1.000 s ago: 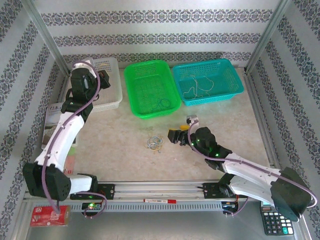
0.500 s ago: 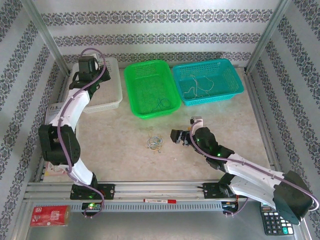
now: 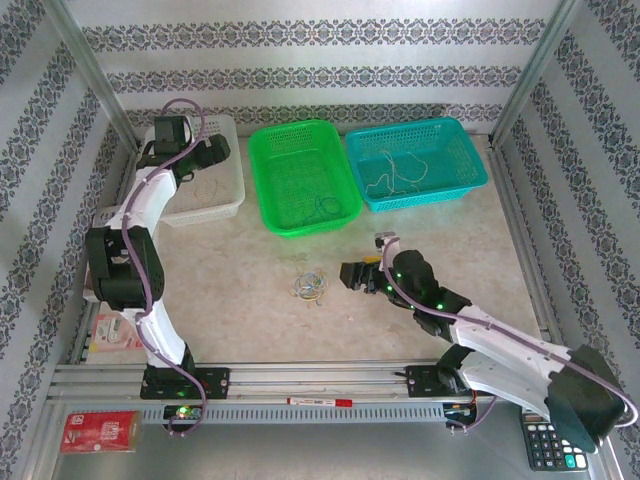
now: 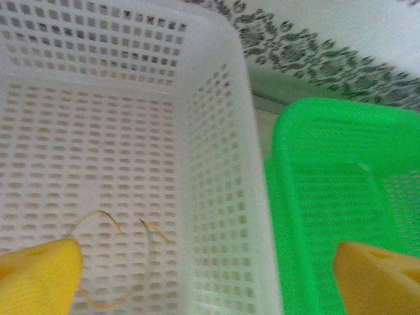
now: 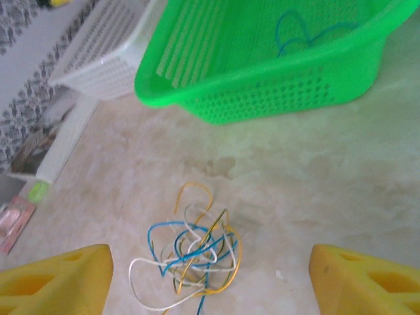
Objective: Untangle the cables
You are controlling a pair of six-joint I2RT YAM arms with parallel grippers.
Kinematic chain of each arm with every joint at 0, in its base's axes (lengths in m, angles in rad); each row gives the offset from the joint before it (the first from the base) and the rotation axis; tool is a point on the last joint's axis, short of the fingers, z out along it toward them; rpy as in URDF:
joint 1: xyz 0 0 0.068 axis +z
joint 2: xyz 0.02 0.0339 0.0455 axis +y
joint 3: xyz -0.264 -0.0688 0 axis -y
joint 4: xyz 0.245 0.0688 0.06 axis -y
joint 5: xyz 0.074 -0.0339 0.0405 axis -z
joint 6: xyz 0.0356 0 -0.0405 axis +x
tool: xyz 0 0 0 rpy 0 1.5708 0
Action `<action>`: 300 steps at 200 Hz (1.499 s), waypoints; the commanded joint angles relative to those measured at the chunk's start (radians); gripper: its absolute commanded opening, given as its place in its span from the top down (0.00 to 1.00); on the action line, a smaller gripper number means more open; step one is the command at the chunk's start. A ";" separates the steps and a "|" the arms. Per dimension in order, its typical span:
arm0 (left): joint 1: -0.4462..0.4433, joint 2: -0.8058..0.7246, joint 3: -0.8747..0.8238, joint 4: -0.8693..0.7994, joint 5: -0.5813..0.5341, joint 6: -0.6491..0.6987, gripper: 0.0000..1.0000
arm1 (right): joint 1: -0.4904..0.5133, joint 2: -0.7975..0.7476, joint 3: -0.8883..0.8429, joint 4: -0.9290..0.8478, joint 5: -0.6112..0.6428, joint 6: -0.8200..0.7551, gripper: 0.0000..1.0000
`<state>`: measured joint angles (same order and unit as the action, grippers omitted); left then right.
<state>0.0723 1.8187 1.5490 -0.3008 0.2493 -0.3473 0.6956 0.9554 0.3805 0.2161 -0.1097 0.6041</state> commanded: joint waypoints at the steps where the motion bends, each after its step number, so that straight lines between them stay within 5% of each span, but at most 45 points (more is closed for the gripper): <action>1: -0.008 -0.111 -0.007 0.055 0.138 -0.066 0.00 | -0.005 0.074 0.045 0.013 -0.102 0.005 0.29; 34: -0.080 -0.286 -0.182 0.112 0.198 -0.119 0.00 | 0.001 0.182 0.080 0.025 -0.132 0.008 0.42; 65: -0.200 -0.489 -0.455 0.197 0.190 -0.205 0.00 | 0.032 0.252 0.108 0.025 -0.136 -0.006 0.39; 130: -0.442 -0.816 -0.952 0.359 -0.017 -0.422 0.00 | 0.085 0.416 0.184 0.038 -0.113 -0.022 0.37; 180: -0.458 -0.850 -0.982 0.319 -0.029 -0.419 0.00 | 0.105 0.560 0.260 0.045 -0.108 -0.015 0.35; 241: -0.515 -0.814 -0.968 0.308 -0.034 -0.413 0.00 | 0.004 0.585 0.212 0.052 -0.029 0.063 0.71; 300: -0.623 -0.742 -0.976 0.331 -0.059 -0.433 0.00 | -0.065 0.504 0.148 0.046 -0.007 0.081 0.76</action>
<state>-0.5072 1.0515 0.5674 -0.0139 0.2161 -0.7544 0.6373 1.5032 0.5465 0.2565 -0.1459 0.6716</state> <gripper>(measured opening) 0.996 0.245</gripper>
